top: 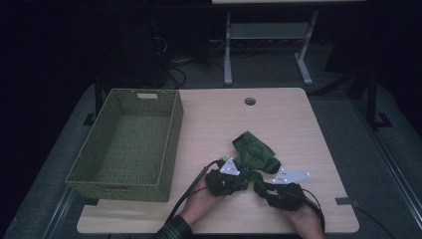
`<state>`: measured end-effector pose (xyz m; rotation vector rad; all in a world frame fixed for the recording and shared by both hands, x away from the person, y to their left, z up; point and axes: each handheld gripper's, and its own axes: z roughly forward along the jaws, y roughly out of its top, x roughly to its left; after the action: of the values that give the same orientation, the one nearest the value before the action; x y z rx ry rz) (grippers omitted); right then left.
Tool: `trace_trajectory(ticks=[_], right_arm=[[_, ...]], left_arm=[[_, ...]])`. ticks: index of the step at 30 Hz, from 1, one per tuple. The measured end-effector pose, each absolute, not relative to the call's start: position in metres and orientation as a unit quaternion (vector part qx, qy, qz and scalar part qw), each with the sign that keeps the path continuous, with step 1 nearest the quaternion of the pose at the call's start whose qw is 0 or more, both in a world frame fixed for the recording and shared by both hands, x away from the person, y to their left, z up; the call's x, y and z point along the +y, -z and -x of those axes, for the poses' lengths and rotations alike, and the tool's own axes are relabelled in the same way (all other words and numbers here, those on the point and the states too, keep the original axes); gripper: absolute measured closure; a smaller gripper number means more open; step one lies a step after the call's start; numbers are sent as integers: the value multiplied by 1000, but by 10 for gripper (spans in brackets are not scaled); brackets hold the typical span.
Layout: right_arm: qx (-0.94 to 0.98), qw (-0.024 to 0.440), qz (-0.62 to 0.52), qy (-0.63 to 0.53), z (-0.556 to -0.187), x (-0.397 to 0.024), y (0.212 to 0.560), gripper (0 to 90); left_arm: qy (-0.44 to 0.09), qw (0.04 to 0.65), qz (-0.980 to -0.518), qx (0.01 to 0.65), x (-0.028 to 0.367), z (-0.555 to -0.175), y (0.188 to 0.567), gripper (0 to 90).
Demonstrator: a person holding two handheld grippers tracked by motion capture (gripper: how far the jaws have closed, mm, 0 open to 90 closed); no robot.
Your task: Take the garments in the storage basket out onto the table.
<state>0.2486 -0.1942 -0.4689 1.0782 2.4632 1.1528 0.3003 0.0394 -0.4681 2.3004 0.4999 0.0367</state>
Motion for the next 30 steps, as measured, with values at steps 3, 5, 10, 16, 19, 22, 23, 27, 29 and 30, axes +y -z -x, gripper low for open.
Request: trace_trajectory(ticks=[3,5,10,16,19,22,23,27,29,30], right_arm=[[833,106,-372,-395,-250,-200,466,738],[831,107,-374,-398,-251,-203,464,746],[828,116,-376,-400,-250,-216,458,748],[816,136,-392,-402,-249,-240,451,751],[808,144,-405,-403,-247,-254,449,751],[799,148,-420,-404,-243,-266,448,751],[796,146,-427,-402,-240,-274,448,751],[798,131,-438,-392,-238,-282,454,746],[801,128,-438,-388,-238,-282,455,736],[803,130,-438,-383,-238,-281,456,714]], left_arm=[[-7,387,-901,196,40,-301,467,874],[-1,393,-899,194,40,-300,464,874],[12,423,-884,197,46,-298,448,874],[1,444,-871,212,66,-300,431,874],[-6,442,-865,237,84,-305,430,875],[-8,438,-863,252,92,-306,433,880],[-9,428,-865,262,98,-307,438,881],[5,401,-873,276,100,-308,451,871],[-4,394,-877,275,99,-307,451,830],[-10,391,-878,275,99,-307,450,830]])
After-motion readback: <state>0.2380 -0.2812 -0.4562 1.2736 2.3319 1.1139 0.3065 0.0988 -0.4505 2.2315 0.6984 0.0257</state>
